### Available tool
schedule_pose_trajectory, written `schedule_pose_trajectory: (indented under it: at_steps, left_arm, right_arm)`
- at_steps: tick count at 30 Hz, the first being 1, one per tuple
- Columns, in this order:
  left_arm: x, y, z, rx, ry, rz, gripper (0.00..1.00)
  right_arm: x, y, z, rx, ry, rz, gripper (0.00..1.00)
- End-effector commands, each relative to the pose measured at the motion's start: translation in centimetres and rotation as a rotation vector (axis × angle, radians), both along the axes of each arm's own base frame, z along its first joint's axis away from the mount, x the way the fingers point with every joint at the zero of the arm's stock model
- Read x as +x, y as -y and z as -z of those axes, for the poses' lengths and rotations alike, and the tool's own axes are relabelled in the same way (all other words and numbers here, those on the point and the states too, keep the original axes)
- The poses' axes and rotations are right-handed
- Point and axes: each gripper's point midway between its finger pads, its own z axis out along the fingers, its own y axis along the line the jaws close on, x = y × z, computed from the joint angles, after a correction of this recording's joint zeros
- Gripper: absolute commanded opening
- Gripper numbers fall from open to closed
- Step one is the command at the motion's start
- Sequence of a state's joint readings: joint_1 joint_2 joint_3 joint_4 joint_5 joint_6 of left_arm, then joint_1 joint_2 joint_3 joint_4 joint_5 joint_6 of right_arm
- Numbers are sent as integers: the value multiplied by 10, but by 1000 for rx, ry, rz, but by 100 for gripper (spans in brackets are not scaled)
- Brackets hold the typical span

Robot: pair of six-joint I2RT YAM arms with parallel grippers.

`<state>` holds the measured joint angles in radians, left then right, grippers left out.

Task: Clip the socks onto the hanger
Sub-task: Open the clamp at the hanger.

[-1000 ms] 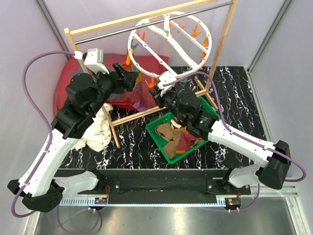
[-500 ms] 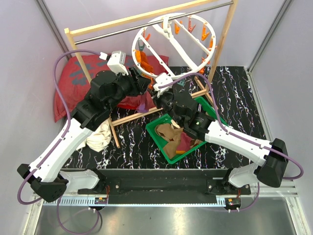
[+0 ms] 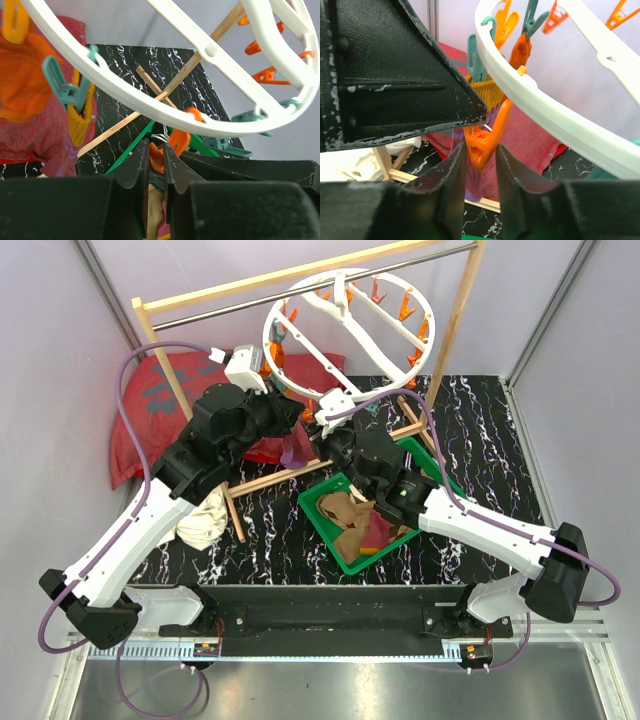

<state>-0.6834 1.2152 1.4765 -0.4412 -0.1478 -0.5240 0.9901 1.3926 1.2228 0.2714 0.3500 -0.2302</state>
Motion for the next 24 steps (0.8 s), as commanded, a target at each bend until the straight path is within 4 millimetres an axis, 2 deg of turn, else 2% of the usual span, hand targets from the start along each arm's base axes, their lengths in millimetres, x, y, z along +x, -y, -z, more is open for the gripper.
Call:
schedule_pose_trajectory:
  at_steps: [1,8,15,24]
  left_arm:
    - [2,0,-23,-26,59,-10,9]
    - [1,0,-33,-29,82,-4,3]
    - [-1,2,-38,-42,83,10,3]
    - [-4,8,-44,-68,81,40,3]
  right_arm:
    - [-12,-3,-20,124,8,-45,47]
    - [-25,2,-17,260,-46,-173,57]
    - [-18,22,-25,394,-58,-237,57]
    - [-18,15,-34,376,-6,-301,56]
